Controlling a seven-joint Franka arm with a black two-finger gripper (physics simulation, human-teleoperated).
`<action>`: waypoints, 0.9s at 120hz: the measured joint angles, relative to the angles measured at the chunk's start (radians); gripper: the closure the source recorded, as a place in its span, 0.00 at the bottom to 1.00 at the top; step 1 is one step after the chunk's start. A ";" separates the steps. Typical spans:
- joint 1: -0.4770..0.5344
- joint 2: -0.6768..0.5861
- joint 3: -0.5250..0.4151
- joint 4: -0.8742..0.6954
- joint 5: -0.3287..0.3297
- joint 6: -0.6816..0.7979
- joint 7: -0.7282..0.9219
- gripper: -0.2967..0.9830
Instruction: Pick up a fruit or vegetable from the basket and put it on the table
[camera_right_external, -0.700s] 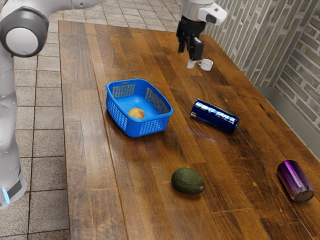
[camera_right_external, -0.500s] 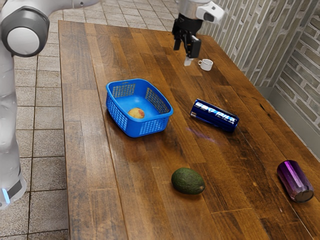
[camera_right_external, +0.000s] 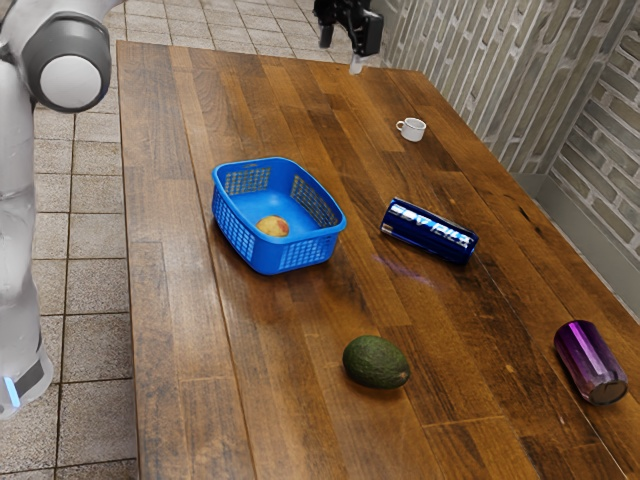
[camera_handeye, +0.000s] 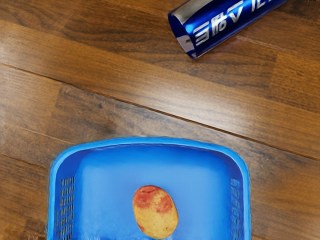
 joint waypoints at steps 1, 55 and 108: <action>0.009 0.003 0.000 0.000 0.000 -0.001 -0.001 0.23; 0.149 -0.122 -0.054 -0.218 -0.001 0.009 -0.022 0.23; 0.133 -0.474 -0.154 -0.941 0.000 0.345 -0.068 0.23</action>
